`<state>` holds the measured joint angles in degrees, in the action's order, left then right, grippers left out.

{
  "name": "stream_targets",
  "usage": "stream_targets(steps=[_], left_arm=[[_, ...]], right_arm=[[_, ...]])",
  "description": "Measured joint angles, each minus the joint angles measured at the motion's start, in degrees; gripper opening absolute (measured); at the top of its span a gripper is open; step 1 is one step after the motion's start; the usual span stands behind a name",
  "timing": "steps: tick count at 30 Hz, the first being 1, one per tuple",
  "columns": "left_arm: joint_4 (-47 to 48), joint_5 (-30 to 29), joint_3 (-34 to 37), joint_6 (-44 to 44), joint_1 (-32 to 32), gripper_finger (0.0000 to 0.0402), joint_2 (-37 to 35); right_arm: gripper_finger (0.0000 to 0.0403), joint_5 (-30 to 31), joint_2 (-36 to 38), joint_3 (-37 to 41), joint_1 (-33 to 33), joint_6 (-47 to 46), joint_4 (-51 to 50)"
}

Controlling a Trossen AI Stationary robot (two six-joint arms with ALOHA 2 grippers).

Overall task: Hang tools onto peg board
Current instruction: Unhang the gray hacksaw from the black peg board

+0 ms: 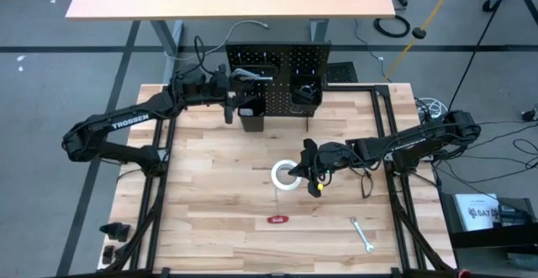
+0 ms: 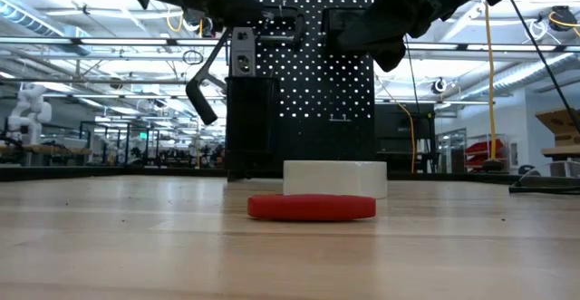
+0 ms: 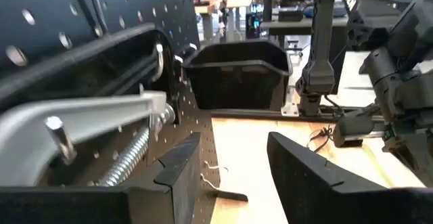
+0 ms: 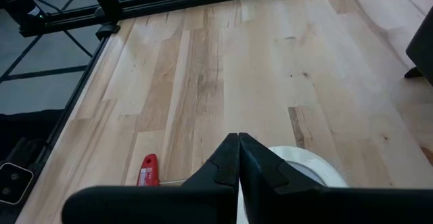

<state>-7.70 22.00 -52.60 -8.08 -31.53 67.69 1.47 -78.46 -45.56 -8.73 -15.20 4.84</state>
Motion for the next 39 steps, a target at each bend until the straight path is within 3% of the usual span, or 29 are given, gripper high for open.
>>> stream_targets(steps=[9,18,26,39], left_arm=[[3.37,-0.51,-0.02,-0.39,0.16,0.0175,-7.43],[17.02,-13.19,-0.02,-6.52,0.17,0.0176,-14.07],[24.52,-25.59,-0.02,-11.09,0.15,0.0176,-14.23],[27.32,-32.67,-0.02,-15.36,0.11,0.0176,-10.30]], right_arm=[[0.0000,-0.01,0.00,0.00,0.00,0.44,0.00],[0.0000,0.01,0.00,0.00,0.01,0.74,0.00],[0.0000,0.01,0.00,0.00,0.00,0.87,0.04],[0.0000,0.00,0.00,0.01,0.00,0.87,0.09]])
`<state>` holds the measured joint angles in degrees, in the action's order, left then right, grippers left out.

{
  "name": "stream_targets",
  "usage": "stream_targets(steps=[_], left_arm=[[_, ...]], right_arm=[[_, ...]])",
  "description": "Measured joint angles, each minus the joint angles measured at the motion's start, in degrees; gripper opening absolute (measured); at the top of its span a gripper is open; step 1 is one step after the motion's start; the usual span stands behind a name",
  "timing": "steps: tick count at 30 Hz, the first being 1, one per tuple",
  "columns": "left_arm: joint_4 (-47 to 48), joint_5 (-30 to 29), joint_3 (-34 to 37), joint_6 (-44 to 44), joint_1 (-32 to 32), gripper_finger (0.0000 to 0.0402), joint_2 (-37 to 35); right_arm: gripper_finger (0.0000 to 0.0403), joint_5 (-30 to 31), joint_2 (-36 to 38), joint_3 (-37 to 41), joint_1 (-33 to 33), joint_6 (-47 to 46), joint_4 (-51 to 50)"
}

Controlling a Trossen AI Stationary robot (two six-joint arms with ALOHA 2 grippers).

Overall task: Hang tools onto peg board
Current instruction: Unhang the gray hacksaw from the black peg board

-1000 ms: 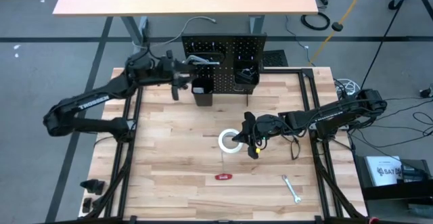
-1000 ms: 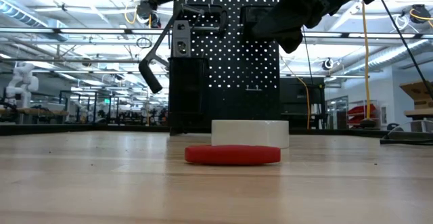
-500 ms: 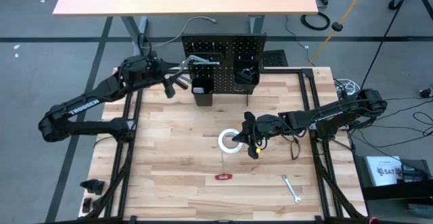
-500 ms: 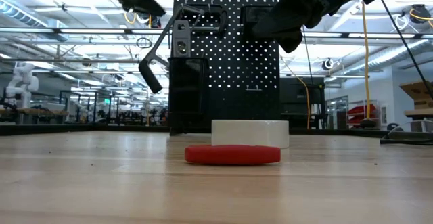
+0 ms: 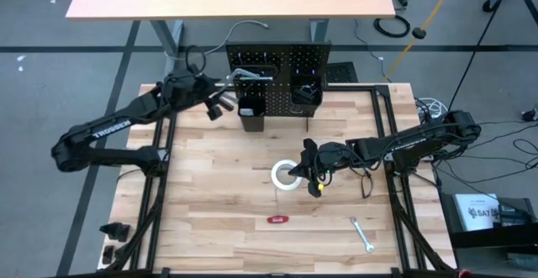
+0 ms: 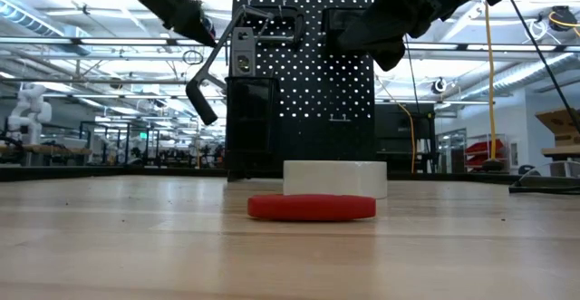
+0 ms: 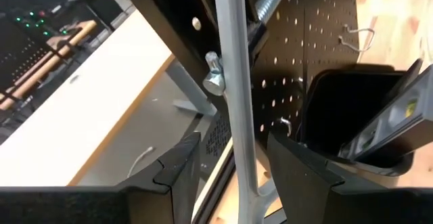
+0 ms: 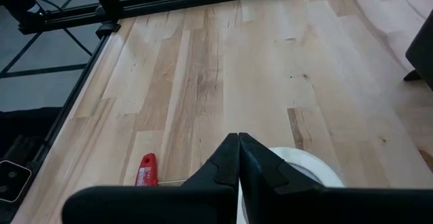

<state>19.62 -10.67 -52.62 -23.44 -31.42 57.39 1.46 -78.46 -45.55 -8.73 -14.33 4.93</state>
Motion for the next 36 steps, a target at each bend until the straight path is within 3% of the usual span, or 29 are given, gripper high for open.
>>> stream_targets(steps=[25,28,36], left_arm=[[-0.18,-0.09,0.00,-2.49,-1.88,0.0171,5.31],[-0.18,0.01,0.00,-2.83,-1.90,0.0145,5.31],[-0.80,1.46,-0.13,-2.56,-1.99,0.0029,5.14]], right_arm=[[0.0000,-0.01,0.00,0.01,0.00,-0.04,-0.02],[0.0000,-0.01,0.00,-0.01,0.01,-0.02,-0.02],[0.0000,-0.01,0.00,-0.01,0.00,0.00,-0.04]])
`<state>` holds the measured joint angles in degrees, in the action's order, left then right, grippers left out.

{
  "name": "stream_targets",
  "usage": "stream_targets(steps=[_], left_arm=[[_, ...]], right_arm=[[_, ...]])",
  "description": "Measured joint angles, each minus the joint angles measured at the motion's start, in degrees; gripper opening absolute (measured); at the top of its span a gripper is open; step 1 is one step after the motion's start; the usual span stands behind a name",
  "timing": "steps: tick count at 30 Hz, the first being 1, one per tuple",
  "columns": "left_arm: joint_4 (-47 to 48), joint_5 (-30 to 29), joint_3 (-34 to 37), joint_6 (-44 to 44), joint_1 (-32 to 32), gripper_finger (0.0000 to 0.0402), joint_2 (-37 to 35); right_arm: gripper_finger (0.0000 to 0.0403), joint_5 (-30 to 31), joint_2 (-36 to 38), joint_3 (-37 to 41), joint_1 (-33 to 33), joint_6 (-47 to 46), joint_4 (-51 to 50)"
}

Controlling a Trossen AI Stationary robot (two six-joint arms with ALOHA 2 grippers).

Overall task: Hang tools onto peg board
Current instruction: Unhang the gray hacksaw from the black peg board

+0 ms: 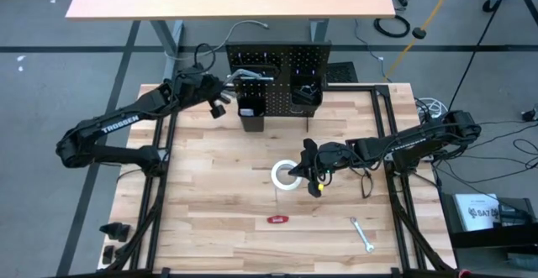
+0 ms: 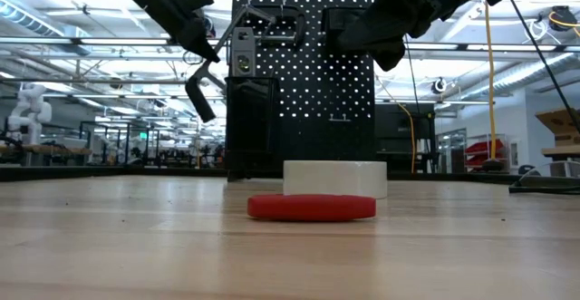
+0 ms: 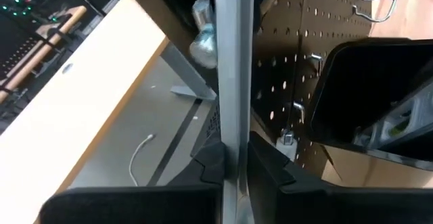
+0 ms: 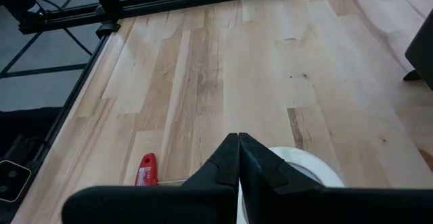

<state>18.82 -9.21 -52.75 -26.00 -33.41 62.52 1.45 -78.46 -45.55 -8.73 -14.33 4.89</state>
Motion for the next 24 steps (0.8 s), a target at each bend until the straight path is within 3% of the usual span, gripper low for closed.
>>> stream_targets(steps=[24], left_arm=[[3.27,3.70,-2.86,0.12,0.55,0.0028,-3.08]], right_arm=[[0.0000,0.00,0.00,0.01,0.00,0.44,-0.04]])
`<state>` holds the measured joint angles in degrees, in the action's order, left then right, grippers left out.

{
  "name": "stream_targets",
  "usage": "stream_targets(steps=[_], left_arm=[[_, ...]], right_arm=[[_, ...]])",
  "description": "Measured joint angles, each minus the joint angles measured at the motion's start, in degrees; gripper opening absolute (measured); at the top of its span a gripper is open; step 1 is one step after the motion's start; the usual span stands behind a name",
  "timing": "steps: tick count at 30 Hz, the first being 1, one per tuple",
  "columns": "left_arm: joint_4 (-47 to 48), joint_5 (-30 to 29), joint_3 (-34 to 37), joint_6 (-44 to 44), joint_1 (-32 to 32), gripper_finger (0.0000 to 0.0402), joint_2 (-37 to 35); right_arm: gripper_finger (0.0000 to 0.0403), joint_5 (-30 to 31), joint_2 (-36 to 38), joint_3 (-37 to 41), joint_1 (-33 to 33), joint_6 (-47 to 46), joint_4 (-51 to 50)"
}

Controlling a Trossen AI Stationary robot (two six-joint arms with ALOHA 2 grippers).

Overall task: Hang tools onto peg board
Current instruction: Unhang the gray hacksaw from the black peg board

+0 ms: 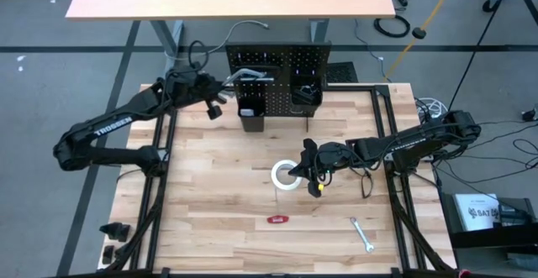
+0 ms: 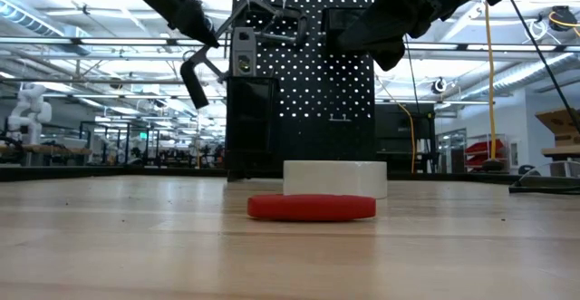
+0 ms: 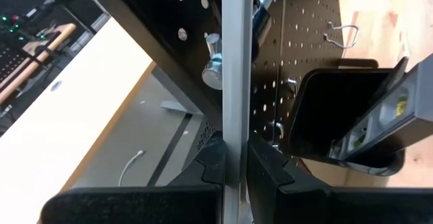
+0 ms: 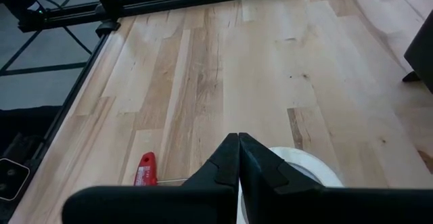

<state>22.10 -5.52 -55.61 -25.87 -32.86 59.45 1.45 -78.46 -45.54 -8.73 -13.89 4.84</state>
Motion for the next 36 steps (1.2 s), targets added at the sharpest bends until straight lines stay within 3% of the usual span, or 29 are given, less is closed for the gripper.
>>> stream_targets(steps=[17,23,36], left_arm=[[-2.19,1.71,-0.09,-0.02,0.02,0.0027,-0.95],[-1.17,4.89,-0.09,0.15,0.04,0.0027,-3.10],[13.11,5.37,-0.09,4.58,0.02,0.0027,-7.09]], right_arm=[[0.0000,0.00,0.00,0.00,0.02,-0.22,0.04],[0.0000,0.00,0.00,0.00,0.02,-0.22,0.04],[0.0000,0.00,0.00,0.00,0.00,-0.02,0.02]])
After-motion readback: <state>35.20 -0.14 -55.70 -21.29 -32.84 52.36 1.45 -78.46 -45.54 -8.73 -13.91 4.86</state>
